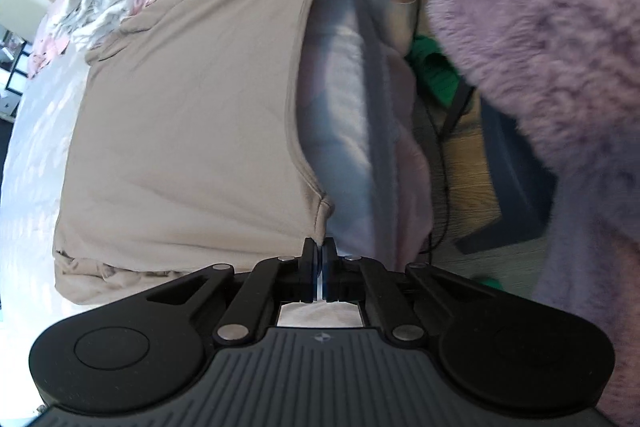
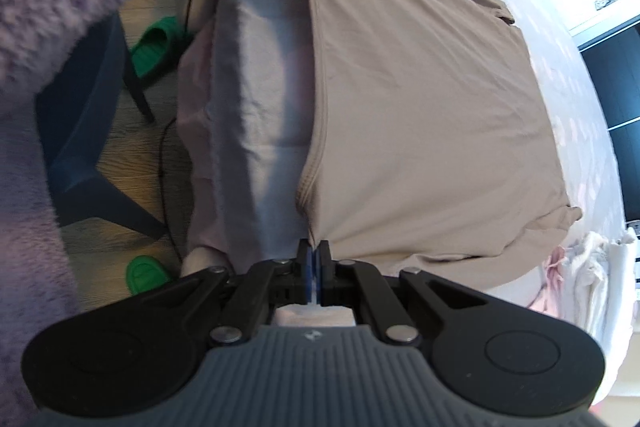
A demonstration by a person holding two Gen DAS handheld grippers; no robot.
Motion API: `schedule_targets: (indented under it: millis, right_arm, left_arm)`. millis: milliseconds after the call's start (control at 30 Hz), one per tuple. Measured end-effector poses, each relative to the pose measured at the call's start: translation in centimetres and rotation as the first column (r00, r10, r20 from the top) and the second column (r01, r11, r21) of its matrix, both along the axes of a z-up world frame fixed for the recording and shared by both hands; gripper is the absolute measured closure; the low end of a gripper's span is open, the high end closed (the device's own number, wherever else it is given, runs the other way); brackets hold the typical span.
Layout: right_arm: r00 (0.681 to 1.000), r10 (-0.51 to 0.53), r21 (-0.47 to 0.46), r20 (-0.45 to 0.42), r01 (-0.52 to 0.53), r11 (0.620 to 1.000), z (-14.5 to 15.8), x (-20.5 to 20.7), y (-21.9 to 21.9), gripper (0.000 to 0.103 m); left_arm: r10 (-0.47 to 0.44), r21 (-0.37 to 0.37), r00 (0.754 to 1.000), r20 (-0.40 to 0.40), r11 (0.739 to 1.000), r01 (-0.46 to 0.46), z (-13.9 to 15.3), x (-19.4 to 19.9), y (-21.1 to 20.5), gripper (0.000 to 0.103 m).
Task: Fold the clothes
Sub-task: 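Pull the shirt hem taut with both grippers, then open both grippers, then move both open grippers over the shirt toward its sleeves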
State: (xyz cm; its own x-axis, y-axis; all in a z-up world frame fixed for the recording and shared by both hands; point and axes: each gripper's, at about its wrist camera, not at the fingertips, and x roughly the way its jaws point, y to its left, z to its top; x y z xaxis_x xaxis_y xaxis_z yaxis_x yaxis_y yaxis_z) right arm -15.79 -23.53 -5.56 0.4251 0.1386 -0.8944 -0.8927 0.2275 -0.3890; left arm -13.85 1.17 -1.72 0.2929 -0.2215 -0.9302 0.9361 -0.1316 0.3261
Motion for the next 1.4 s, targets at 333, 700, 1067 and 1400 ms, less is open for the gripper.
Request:
schedule_targets:
  millis: [333, 700, 1067, 1400]
  right_arm:
    - [0.995, 0.028, -0.043, -0.093, -0.032, 0.999, -1.5, -0.2, 0.4, 0.101]
    - [0.994, -0.02, -0.011, -0.111, 0.019, 1.0, -0.1, 0.3, -0.1, 0.069]
    - [0.97, -0.243, 0.154, -0.008, 0.241, 0.958, 4.0, 4.9, -2.1, 0.068]
    - [0.774, -0.627, 0.294, -0.086, 0.621, 0.727, 5.9, 15.8, -7.1, 0.068]
  left_arm:
    - [0.013, 0.051, 0.997, -0.075, 0.999, -0.01, -3.2, 0.4, -0.4, 0.103]
    - [0.158, -0.019, 0.972, -0.174, 0.986, -0.163, -2.3, 3.1, 0.1, 0.076]
    - [0.426, -0.271, 0.843, -0.327, 0.813, -0.516, 3.0, 8.7, 2.9, 0.061]
    - [0.733, -0.352, 0.596, -0.33, 0.49, -0.797, 3.9, 19.3, 6.3, 0.061]
